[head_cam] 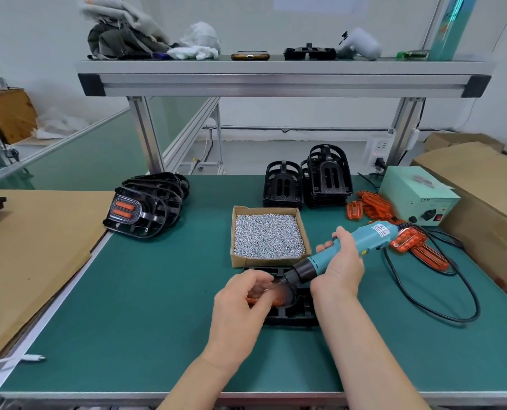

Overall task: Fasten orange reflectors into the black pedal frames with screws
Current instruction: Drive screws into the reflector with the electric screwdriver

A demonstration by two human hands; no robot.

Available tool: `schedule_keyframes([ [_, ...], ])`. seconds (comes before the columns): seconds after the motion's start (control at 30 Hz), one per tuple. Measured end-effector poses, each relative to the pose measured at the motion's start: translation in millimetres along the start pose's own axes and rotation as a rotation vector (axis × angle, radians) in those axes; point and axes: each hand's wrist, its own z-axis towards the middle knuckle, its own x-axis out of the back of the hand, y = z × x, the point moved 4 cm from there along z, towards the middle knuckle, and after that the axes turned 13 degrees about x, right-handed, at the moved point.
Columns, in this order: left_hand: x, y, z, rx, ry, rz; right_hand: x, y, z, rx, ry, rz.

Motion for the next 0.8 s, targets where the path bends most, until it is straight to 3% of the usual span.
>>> schedule_keyframes([
  [0.13, 9, -10, 6, 0.021, -0.02, 0.139, -4, -2, 1, 0.031, -0.018, 0.007],
  [0.3, 16, -30, 14, -0.019, -0.202, 0.431, -11, -6, 0, 0.13, -0.054, -0.015],
  [0.8, 13, -42, 21, 0.005, -0.169, 0.464, -49, -6, -35, 0.537, -0.394, -0.111],
])
